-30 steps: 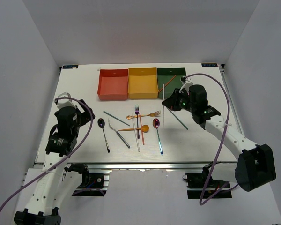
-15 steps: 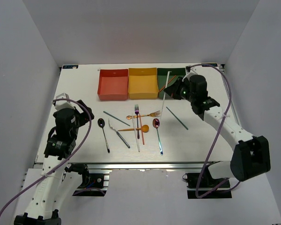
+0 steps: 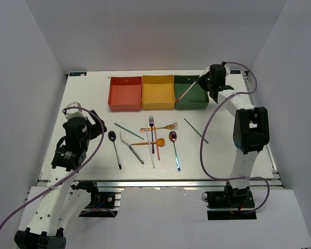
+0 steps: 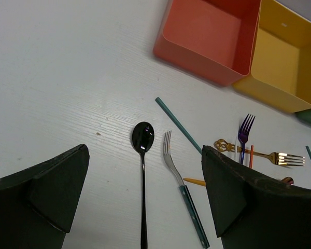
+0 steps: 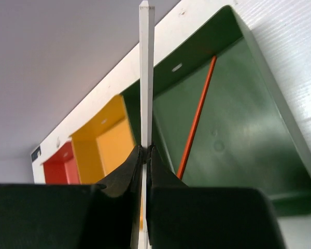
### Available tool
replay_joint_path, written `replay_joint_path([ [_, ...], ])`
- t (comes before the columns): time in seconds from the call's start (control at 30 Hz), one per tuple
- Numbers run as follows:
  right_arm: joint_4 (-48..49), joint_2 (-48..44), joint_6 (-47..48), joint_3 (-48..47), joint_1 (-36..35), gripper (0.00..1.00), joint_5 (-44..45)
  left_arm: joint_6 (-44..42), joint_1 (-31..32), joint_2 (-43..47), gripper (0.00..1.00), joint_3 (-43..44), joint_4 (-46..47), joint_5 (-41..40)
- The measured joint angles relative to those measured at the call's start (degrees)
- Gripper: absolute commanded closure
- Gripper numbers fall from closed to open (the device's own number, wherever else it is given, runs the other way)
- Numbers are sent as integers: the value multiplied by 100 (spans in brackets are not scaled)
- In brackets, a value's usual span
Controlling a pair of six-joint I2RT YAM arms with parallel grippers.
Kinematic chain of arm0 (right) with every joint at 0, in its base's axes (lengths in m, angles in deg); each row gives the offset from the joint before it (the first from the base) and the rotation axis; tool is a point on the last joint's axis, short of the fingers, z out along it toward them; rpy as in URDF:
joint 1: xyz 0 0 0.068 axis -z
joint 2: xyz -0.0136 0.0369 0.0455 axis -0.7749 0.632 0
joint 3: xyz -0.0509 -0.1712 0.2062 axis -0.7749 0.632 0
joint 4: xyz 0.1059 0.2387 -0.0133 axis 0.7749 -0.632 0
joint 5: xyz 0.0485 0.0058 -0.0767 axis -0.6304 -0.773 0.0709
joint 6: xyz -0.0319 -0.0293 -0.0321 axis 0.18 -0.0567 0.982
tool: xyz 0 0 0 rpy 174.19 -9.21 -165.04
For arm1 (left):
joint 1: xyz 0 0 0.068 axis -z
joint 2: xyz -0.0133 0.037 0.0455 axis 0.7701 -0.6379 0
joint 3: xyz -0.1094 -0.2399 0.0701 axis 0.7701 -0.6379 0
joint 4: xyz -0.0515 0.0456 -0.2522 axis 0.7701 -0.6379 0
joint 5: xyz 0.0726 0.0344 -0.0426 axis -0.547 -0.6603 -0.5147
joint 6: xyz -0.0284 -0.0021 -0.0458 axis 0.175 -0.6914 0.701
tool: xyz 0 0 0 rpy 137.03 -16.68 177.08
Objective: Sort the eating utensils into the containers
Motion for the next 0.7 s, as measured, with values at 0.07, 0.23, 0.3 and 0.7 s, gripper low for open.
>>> replay_joint_path([
  [0.07, -72, 461, -98, -385, 15, 100, 103, 0, 0, -37, 2, -2, -7, -2],
  [0.23, -323, 1248, -168, -1123, 44, 81, 177, 0, 0, -24, 2, -2, -2, -4],
  [0.3, -417, 1429, -149, -1318, 44, 68, 175, 0, 0, -33, 2, 0, -2, -4],
  [0.7, -1062, 844, 901, -1191, 42, 39, 201, -2, 0, -70, 2, -2, -2, -2],
])
